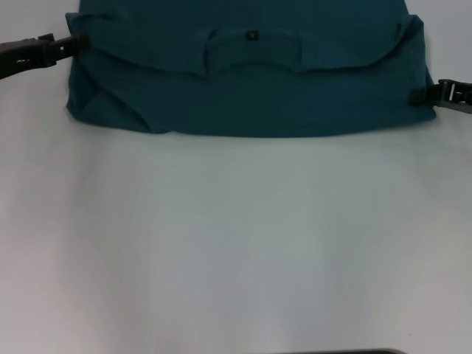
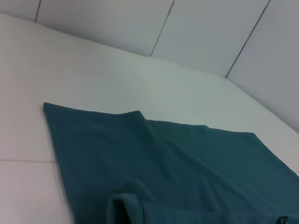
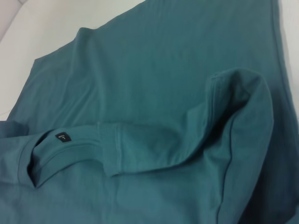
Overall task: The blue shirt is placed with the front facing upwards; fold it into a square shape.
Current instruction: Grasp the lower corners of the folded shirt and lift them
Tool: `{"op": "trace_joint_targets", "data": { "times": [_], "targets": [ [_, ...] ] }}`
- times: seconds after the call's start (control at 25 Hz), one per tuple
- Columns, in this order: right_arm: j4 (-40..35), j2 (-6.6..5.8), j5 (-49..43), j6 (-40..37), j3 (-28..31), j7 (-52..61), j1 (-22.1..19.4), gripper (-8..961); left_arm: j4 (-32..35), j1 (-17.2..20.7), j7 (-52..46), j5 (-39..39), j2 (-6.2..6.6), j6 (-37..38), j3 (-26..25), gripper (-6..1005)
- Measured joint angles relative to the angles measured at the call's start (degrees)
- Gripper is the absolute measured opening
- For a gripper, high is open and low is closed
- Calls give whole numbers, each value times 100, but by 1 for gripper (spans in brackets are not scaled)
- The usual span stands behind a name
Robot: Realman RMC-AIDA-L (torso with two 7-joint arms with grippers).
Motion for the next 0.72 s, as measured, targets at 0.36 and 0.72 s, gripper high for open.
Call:
{"op": "trace_joint_targets", "data": {
  "times": [0.36, 0.72],
  "targets": [
    [7, -3, 1, -1, -1, -59, 0, 49, 118, 136, 79, 11, -29, -40, 31, 799],
    [54, -18, 1, 13, -21, -42, -4, 49, 176, 265, 293, 292, -56, -126, 629, 799]
  ]
}}
